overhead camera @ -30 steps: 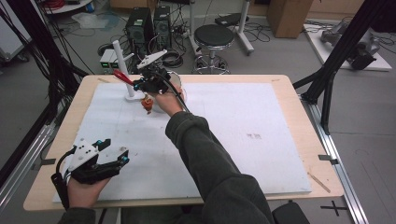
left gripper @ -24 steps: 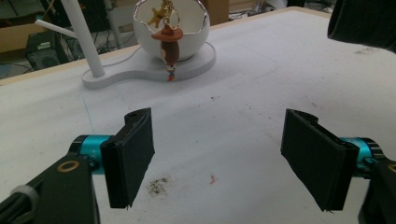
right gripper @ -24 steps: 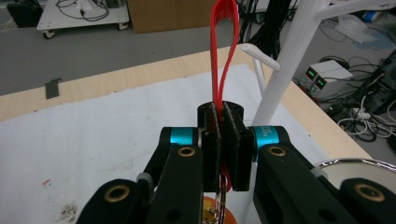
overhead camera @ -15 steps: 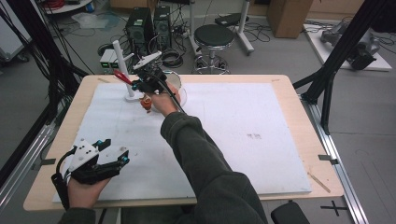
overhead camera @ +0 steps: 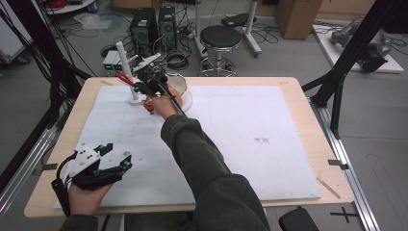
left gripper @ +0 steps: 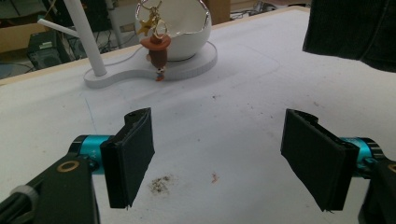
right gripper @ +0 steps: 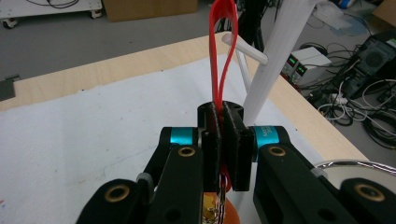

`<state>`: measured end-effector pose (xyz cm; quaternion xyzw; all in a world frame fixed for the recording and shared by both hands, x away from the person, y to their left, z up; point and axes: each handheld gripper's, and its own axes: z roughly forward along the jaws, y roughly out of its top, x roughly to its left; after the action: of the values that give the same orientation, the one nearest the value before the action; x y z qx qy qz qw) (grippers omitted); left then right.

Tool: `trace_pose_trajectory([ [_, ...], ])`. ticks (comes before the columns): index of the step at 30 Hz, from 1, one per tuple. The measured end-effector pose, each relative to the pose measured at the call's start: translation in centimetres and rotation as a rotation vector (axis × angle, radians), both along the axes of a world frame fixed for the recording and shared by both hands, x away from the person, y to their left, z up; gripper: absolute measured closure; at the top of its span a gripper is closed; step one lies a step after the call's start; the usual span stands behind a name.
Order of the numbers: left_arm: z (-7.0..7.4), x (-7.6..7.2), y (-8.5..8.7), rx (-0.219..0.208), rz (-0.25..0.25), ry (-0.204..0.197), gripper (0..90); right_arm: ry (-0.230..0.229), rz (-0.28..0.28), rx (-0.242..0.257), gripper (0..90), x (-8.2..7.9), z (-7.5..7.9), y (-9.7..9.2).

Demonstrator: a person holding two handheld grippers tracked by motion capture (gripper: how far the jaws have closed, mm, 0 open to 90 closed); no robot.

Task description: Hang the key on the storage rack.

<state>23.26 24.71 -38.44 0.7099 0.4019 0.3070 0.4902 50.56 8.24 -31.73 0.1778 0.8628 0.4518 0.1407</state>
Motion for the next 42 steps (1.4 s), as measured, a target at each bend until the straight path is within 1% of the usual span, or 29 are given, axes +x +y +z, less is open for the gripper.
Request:
trace_pose_trajectory([
  [2,0.0,0.0,0.1,0.006,-0.001,-0.001,25.9,0.002,-0.010,-0.005,86.4,0.0,-0.1,0.2],
  [4,0.0,0.0,0.1,0.000,0.003,-0.001,25.9,0.007,-0.016,-0.013,86.4,0.0,0.0,0.5],
  [7,0.0,0.0,0.1,0.000,0.002,-0.001,25.9,-0.018,-0.022,-0.008,86.4,-0.2,0.1,0.7],
  [12,0.0,0.0,0.2,-0.001,0.003,-0.003,25.8,-0.017,-0.033,-0.028,86.4,-0.1,-0.1,0.9],
  [14,0.0,-0.1,0.2,-0.001,0.005,-0.001,25.8,-0.010,-0.037,-0.023,86.4,-0.1,0.0,0.8],
  [15,0.0,-0.1,0.3,-0.002,0.005,-0.001,25.9,-0.022,-0.034,-0.025,86.4,-0.1,0.0,0.9],
  [16,0.0,0.0,0.3,-0.002,0.005,-0.001,25.8,-0.024,-0.035,-0.029,86.4,-0.1,0.0,0.9],
  [17,0.0,0.0,0.3,-0.003,0.005,-0.001,25.8,-0.020,-0.037,-0.026,86.4,-0.1,0.0,0.9],
  [21,0.0,-0.1,0.2,-0.002,0.006,-0.002,25.8,-0.015,-0.050,-0.051,86.4,0.1,-0.3,0.9],
  [23,0.0,-0.1,0.2,-0.002,0.004,-0.001,25.8,-0.009,-0.050,-0.054,86.4,0.2,-0.4,0.9],
  [25,0.0,-0.1,0.3,-0.004,0.004,-0.002,25.8,-0.018,-0.053,-0.055,86.3,0.1,-0.5,1.0],
  [29,0.0,-0.1,0.3,-0.004,0.004,-0.002,25.8,-0.009,-0.062,-0.069,86.4,0.3,-0.8,1.1],
  [34,0.0,0.0,0.2,-0.006,0.005,-0.001,25.8,-0.010,-0.070,-0.069,86.3,0.4,-1.0,1.2],
  [36,0.0,0.0,0.3,-0.004,0.004,-0.002,25.8,0.000,-0.075,-0.074,86.3,0.5,-1.1,1.1],
  [37,0.0,0.0,0.3,-0.004,0.004,-0.002,25.8,-0.002,-0.077,-0.078,86.3,0.6,-1.1,1.1],
  [41,0.0,0.0,0.3,-0.006,0.004,-0.002,25.7,0.001,-0.087,-0.069,86.1,0.7,-1.2,1.0],
  [42,0.0,0.0,0.3,-0.005,0.004,-0.002,25.7,0.009,-0.088,-0.068,85.9,0.7,-1.3,1.0],
])
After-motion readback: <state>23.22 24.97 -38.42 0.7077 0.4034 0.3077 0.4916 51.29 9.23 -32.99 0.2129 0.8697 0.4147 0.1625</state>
